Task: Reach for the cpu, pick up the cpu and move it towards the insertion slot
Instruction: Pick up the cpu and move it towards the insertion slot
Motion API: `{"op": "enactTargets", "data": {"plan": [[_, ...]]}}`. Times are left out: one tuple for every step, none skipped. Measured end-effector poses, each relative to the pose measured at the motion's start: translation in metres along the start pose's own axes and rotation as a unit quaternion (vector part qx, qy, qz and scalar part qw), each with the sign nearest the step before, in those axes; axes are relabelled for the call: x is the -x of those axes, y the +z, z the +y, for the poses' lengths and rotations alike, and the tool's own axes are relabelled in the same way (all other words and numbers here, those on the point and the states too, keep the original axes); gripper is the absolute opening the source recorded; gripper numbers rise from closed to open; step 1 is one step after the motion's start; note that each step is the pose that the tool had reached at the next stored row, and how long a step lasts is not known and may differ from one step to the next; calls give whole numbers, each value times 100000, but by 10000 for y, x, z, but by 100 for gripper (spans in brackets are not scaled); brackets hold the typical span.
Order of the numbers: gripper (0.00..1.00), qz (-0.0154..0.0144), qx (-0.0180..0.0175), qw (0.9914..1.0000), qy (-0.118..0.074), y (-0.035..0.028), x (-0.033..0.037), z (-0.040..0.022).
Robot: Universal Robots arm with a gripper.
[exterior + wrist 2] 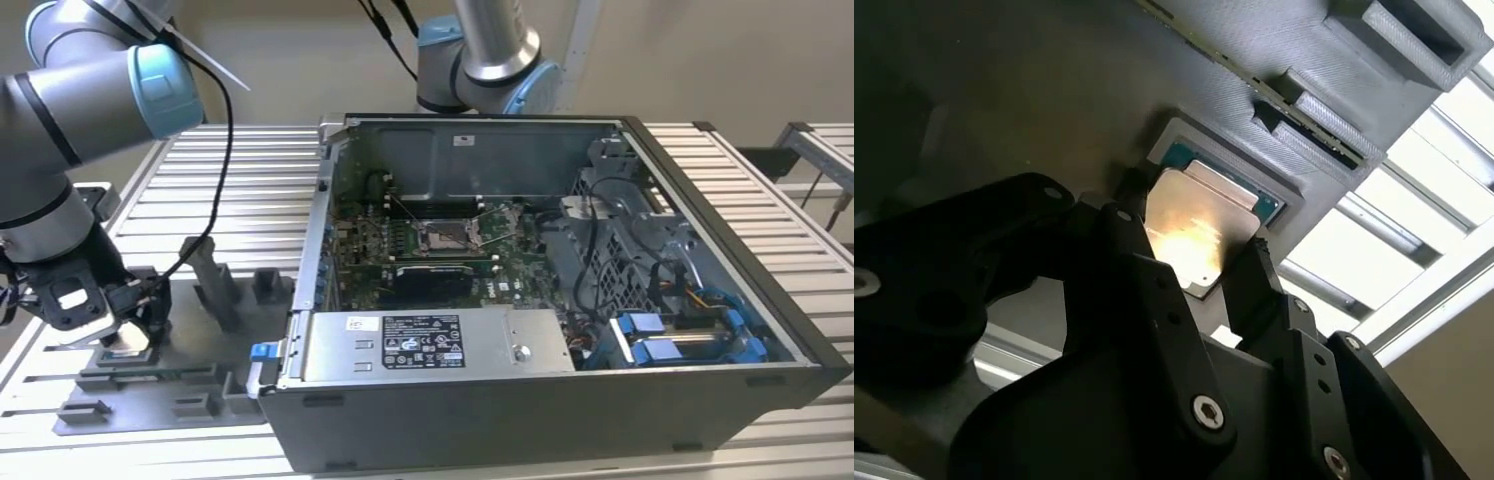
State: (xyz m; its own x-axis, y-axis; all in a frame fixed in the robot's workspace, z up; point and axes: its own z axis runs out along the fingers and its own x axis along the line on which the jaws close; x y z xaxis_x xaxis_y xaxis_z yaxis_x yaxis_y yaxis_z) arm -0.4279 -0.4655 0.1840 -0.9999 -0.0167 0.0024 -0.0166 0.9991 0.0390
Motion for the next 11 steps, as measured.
{"op": "enactTargets", "data": {"plan": [[0, 0, -3, 100000, 1, 0, 0, 0], [0, -2, 0, 100000, 1, 0, 0, 0], [0, -2, -1, 100000, 0, 1, 1, 0], [0, -1, 0, 100000, 2, 1, 1, 0], [0, -7, 2, 100000, 2, 2, 1, 0], [0, -4, 2, 100000, 0, 2, 1, 0], [0, -17, 12, 100000, -2, 0, 1, 0], [0, -31, 21, 100000, 55, -2, 1, 0], [0, -17, 14, 100000, 122, -11, 1, 0], [0, -12, 9, 100000, 125, -33, 1, 1], [0, -8, 6, 100000, 132, -60, 0, 2]]}}
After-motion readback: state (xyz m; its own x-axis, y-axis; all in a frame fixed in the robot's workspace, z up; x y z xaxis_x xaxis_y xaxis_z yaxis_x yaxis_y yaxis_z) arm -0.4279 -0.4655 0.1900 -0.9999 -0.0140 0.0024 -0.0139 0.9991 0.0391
